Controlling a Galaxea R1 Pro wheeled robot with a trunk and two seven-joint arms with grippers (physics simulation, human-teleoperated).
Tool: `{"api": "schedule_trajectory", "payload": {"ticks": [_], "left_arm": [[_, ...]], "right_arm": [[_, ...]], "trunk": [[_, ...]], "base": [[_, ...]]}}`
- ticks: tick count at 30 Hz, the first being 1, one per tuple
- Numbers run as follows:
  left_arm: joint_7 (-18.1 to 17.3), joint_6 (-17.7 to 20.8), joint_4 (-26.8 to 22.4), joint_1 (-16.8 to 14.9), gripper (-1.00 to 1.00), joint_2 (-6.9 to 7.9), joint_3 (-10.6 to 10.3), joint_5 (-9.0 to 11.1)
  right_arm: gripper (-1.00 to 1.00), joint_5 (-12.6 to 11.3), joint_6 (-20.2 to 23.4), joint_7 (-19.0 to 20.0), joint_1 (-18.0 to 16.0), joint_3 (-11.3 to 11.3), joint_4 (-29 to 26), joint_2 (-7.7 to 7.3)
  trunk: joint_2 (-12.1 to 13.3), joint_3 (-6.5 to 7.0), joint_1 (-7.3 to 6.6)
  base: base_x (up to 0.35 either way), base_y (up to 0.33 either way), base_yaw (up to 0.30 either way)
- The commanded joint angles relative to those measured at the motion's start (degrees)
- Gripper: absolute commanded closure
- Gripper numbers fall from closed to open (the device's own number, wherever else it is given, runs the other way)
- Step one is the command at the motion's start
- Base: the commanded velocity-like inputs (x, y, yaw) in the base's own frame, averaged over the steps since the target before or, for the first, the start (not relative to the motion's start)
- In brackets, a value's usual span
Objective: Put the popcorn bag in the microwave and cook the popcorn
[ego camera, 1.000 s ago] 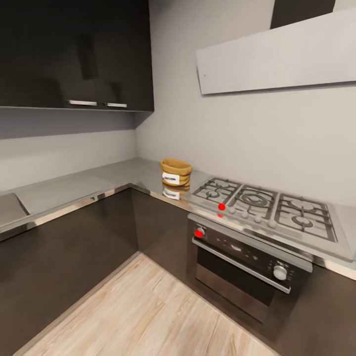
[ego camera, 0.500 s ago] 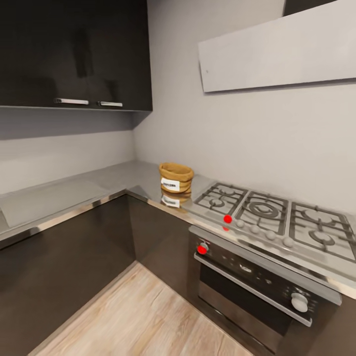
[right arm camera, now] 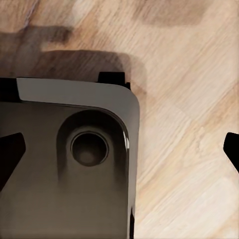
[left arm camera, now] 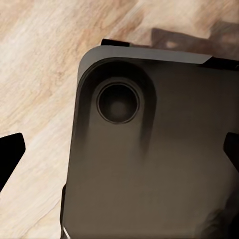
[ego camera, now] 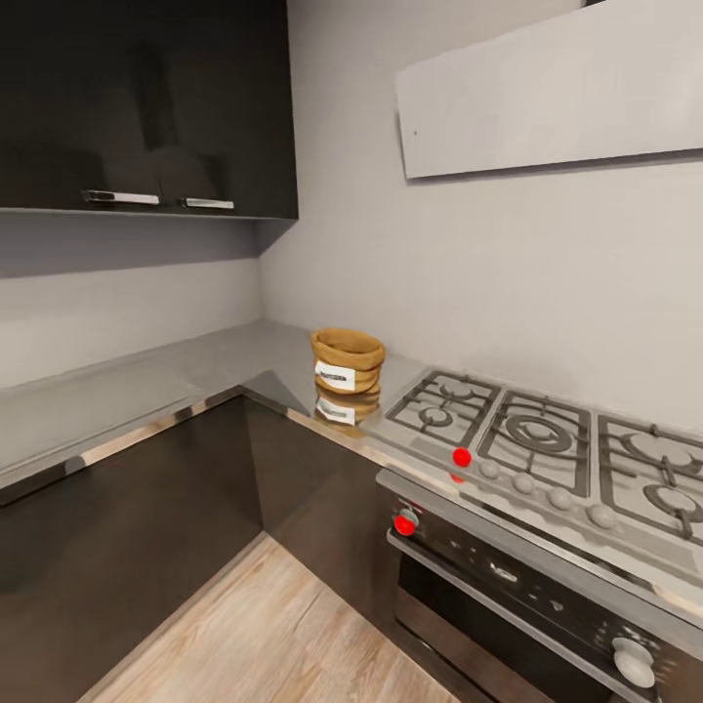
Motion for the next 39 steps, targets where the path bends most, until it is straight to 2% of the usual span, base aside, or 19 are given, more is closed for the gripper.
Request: {"api": "schedule_trajectory", "payload": {"ticks": [1,7,39], "left_arm": [[0.11,-0.16,0.01,-0.01,-1.00,-0.02,0.08,0.35],[0.24,-0.28,0.01,-0.02,-1.00,-0.21,0.09,0.42],[0.24,-0.44,0.01,-0.03,-1.00,-0.06,0.09,0.41]], "right_arm": [[-1.00,0.50,-0.27,0.10,-0.07,-0.49,0.18,-0.05],[-1.00,0.56,-0.30,0.10,-0.07,-0.49,0.18,-0.01],[-1.00,0.61,-0.36,0.10,-0.07,-0.49,0.18,-0.08]], "trunk": [[-0.03,-0.05,0.00],[-0.03,-0.05,0.00],[12.80,5.69,-7.03]], "base": [[0.011,0.000,0.000],[0.002,0.000,0.000],[0.000,0.000,0.000]]}}
